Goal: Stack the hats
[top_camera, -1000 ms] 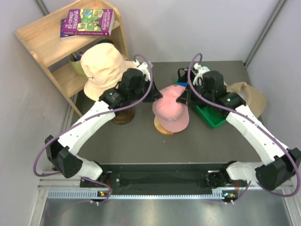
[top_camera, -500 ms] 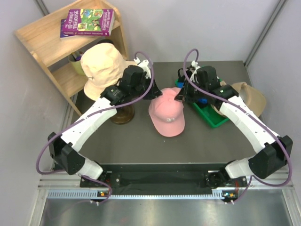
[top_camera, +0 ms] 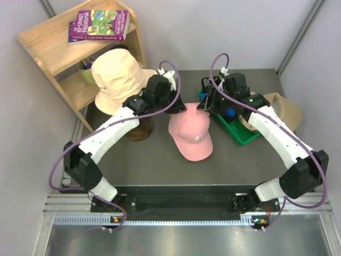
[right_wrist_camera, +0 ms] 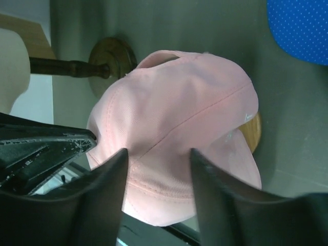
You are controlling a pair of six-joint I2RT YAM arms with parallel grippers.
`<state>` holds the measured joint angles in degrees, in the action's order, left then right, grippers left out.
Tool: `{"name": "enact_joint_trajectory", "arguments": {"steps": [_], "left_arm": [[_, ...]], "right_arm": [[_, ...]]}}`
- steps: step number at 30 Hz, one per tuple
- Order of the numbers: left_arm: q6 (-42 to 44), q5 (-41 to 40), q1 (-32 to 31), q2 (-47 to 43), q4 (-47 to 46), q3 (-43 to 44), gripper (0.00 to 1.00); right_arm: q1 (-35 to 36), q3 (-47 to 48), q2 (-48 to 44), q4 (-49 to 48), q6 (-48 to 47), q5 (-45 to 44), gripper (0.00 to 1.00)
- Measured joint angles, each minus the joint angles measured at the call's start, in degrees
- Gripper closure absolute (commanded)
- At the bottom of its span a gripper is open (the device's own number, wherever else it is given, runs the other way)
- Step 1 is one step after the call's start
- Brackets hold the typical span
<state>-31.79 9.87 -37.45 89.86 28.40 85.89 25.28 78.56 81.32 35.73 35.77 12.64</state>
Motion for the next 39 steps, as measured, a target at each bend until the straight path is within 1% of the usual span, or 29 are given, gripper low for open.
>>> {"name": "enact_joint_trajectory", "arguments": {"steps": [1, 4, 6, 9, 17, 19, 23, 26, 29, 30, 33, 34, 39], "left_arm": [[0.0, 0.0, 0.0, 0.1, -0.2, 0.0, 0.98], [0.0, 0.3, 0.1, 0.4, -0.8, 0.0, 0.98], [0.0, 0.6, 0.1, 0.8, -1.1, 0.3, 0.99], [-0.1, 0.6, 0.2, 1.3, -1.3, 0.7, 0.99], [0.0, -0.3, 1.0, 1.6, -0.9, 1.1, 0.98], [0.0, -0.3, 1.4, 1.6, -0.6, 1.1, 0.98], [0.0, -0.3, 2.2, 1.8, -0.3, 1.0, 0.97], [0.3, -0.2, 2.9, 2.2, -0.2, 1.0, 0.93], [0.5, -0.2, 3.4, 2.6, -0.3, 1.1, 0.85], [0.6, -0.1, 3.6, 2.8, -0.2, 1.2, 0.77], [1.1, 0.3, 4.1, 4.1, -0.1, 2.9, 0.67], [1.3, 0.6, 4.2, 4.7, -0.1, 3.7, 0.62], [2.0, 1.8, 4.7, 7.2, -0.2, 7.6, 0.53]], "right_arm": [[-0.1, 0.0, 0.1, 0.1, -0.1, -0.1, 0.32], [-0.7, 0.0, 0.1, 0.3, -0.2, -0.6, 0.22], [-1.7, 0.3, 0.1, 0.8, -0.7, -1.0, 0.21], [-5.4, 0.6, -0.4, 1.6, -2.4, -2.1, 0.21], [-22.6, 1.2, -2.6, 4.2, -8.2, -5.5, 0.20], [-25.0, 1.5, -2.5, 4.4, -10.0, -7.1, 0.20], [-27.6, 2.3, -1.7, 5.0, -12.3, -10.5, 0.21], [-30.7, 2.6, -1.0, 5.0, -13.5, -14.0, 0.20], [-33.2, 2.6, -0.2, 4.9, -14.6, -16.8, 0.18], [-33.9, 2.6, 0.3, 4.7, -14.8, -17.5, 0.18], [-35.3, 2.9, 2.6, 4.1, -15.8, -19.0, 0.17], [-35.7, 2.9, 3.6, 3.6, -16.3, -19.3, 0.16], [-36.8, 2.9, 8.2, 0.8, -18.2, -20.2, 0.15]]}}
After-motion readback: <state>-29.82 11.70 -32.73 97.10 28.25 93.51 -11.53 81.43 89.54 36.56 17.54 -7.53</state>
